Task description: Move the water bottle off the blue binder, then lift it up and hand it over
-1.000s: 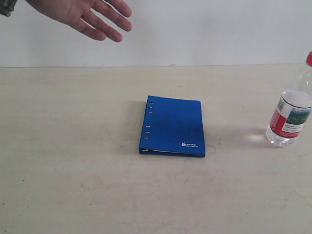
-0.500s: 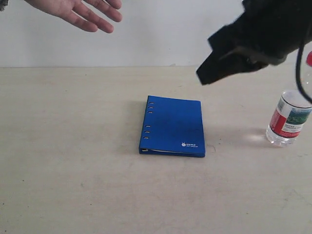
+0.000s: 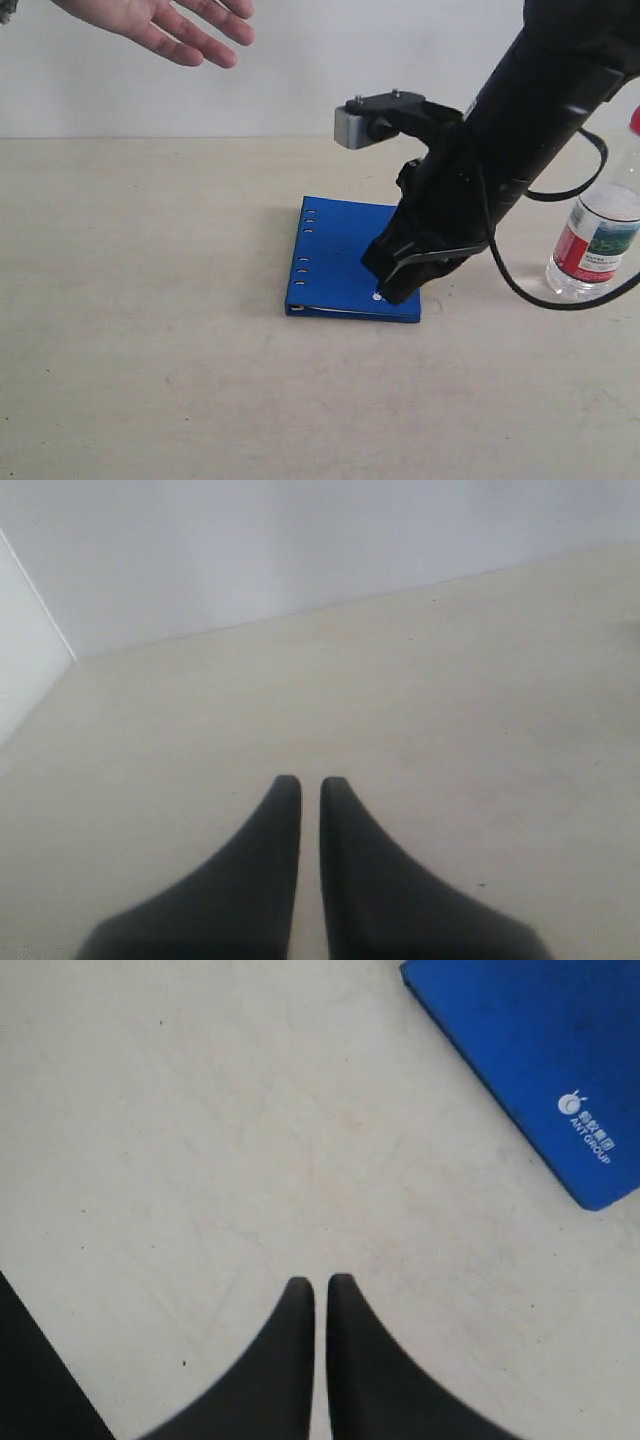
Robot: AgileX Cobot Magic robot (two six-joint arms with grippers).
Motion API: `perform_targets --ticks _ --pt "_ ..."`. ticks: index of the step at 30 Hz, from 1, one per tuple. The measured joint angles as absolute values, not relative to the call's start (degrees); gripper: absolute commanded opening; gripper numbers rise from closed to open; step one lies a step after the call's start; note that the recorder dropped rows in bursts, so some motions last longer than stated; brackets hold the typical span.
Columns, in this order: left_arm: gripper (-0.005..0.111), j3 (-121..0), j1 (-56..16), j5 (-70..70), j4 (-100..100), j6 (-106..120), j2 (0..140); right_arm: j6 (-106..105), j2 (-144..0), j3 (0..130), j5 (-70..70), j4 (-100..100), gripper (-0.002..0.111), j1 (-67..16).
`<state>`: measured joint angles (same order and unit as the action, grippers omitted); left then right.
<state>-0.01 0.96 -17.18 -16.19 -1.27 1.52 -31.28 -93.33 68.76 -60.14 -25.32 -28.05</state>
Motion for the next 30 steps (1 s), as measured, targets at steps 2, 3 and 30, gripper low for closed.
perform_targets --ticks 2,3,30 --pt "0.007 0.0 1.0 -17.2 -19.5 -1.3 1.5 -31.2 -94.8 68.8 -60.1 -25.3 0.025 -28.0" --pt "0.007 0.0 1.0 -17.1 -20.7 -1.3 1.5 -30.9 -95.5 68.8 -60.1 -25.3 0.033 -28.0" --pt "0.007 0.0 1.0 8.0 -2.5 -42.9 1.5 -16.8 -97.4 68.8 -51.0 -20.6 0.058 -28.5"
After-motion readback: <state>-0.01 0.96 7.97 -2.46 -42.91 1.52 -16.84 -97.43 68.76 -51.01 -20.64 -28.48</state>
